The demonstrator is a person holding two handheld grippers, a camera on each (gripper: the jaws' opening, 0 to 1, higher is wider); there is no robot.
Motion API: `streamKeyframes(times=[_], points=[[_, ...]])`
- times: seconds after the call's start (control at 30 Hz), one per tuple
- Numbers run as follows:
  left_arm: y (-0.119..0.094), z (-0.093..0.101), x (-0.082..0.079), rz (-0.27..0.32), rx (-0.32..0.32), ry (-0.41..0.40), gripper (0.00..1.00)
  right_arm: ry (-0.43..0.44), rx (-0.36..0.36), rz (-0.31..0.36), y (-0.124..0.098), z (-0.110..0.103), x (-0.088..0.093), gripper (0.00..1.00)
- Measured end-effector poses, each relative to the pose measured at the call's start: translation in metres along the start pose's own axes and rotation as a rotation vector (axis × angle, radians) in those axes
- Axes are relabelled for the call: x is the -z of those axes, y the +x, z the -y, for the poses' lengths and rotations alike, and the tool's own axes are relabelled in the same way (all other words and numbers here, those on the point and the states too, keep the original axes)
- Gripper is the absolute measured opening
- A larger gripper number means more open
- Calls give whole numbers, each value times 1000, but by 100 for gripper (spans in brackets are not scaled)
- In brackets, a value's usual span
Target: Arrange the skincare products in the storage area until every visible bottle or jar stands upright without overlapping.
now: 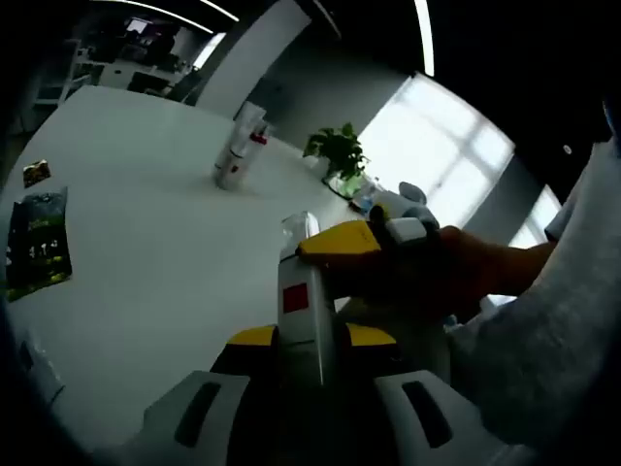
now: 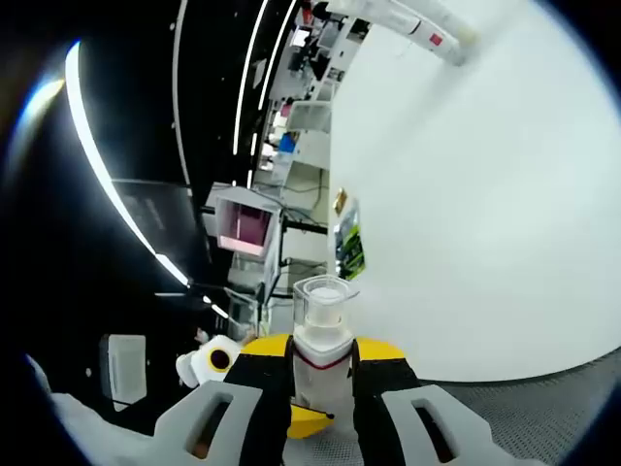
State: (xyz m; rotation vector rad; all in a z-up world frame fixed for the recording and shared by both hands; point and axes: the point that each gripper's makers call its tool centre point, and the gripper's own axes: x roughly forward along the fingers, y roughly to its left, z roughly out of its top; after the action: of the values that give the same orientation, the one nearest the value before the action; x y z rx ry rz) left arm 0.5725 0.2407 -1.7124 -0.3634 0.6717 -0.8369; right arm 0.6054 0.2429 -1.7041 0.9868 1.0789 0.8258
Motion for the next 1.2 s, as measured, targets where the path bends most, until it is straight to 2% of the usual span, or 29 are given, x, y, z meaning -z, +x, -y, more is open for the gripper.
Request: streamKeyframes(times=[0.13,0.2,0.23,0.33,0.37,0.4,0.47,0.53,0.57,0.6,0.63,0.67,0.7,0.73,0.87,0.93,1.1,1.2], points=[[2,-5,7,-40,-54,115,20,-1,39,13,3,5,3,19],[4,-3,10,-52,-60,119,20,-21,54,5,2,8,4,18],[5,-3,10,-53,-57,119,20,-69,44,2,1,7,3,18],[4,-1,10,-52,-26,103,20,-106,18,-32,-3,2,5,17],[6,3,10,-42,13,83,20,-153,5,-56,-6,1,5,16],[6,9,10,-43,58,16,19,-184,-3,-72,-7,0,5,16],[7,12,6,-18,95,11,19,-246,-42,-82,-10,-9,3,16],[6,21,5,-13,160,-57,18,-295,-69,-120,-15,-14,5,16],[5,26,4,-14,199,-97,18,-328,-122,-158,-18,-21,9,16],[4,29,5,-24,225,-111,19,-328,-143,-169,-19,-24,11,16],[3,39,7,-41,285,-139,19,-348,-196,-209,-23,-28,15,16],[3,42,6,-38,300,-179,20,-376,-199,-218,-25,-27,15,16],[4,42,7,-43,303,-184,20,-395,-217,-222,-27,-31,15,16],[4,48,9,-58,333,-182,21,-429,-257,-240,-30,-37,19,16],[-1,71,7,-71,470,-274,23,-466,-368,-282,-40,-53,27,16],[-5,81,8,-88,536,-292,23,-467,-409,-314,-44,-58,33,16],[-4,77,8,-84,491,-270,22,-449,-361,-304,-39,-53,29,17],[0,57,3,-41,377,-240,22,-405,-296,-245,-32,-45,18,17]])
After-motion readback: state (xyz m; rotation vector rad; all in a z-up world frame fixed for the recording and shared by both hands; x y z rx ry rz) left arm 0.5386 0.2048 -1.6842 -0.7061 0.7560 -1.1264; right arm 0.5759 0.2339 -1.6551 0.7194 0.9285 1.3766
